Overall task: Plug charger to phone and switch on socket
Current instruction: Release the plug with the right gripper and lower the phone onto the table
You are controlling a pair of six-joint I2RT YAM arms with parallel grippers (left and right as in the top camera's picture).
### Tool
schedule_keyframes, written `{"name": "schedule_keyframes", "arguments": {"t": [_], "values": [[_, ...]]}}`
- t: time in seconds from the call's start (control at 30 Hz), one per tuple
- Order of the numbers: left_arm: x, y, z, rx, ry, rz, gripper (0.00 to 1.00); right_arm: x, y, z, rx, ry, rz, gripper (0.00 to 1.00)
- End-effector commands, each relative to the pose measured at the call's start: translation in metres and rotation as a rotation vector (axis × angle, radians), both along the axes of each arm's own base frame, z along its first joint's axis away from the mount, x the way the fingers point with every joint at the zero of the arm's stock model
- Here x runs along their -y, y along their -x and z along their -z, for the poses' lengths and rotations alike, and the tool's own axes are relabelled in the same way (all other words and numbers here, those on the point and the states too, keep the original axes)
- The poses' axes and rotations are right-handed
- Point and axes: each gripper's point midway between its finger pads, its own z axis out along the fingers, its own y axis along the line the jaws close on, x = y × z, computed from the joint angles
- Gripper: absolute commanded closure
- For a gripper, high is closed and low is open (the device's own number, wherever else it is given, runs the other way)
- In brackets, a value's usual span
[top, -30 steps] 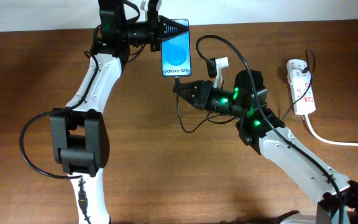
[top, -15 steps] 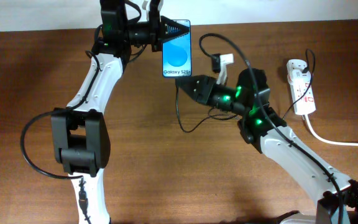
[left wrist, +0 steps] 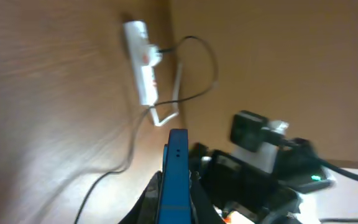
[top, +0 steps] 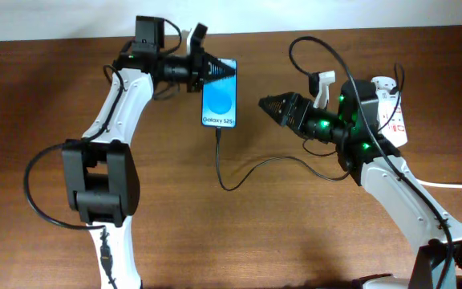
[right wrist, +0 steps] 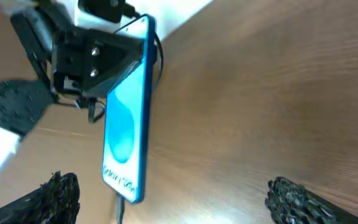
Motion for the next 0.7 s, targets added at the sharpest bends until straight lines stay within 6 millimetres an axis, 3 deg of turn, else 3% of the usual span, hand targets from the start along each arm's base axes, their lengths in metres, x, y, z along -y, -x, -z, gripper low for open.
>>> {"name": "schedule_keyframes", "arguments": {"t": [0.0,0.13,0.23,0.5,0.67], "values": [[-0.007,-0.013,0.063,0.091,-0.146,-0.015,1.0,0.006,0.0,0.005,0.066,0.087,-0.017,0.02],[-0.025,-0.011,0.159,0.032,-0.412,-0.022,1.0,0.028,0.003,0.04,0.021,0.293,0.025,0.02],[-0.035,-0.011,0.187,0.02,-0.549,-0.039,1.0,0.047,0.003,0.047,-0.025,0.444,0.065,0.02],[-0.053,-0.01,0.206,0.004,-0.707,-0.068,0.98,0.051,0.004,0.042,-0.041,0.477,0.061,0.02],[-0.054,-0.01,0.206,0.0,-0.713,-0.068,0.66,0.051,0.004,0.042,-0.041,0.477,0.061,0.02]]}}
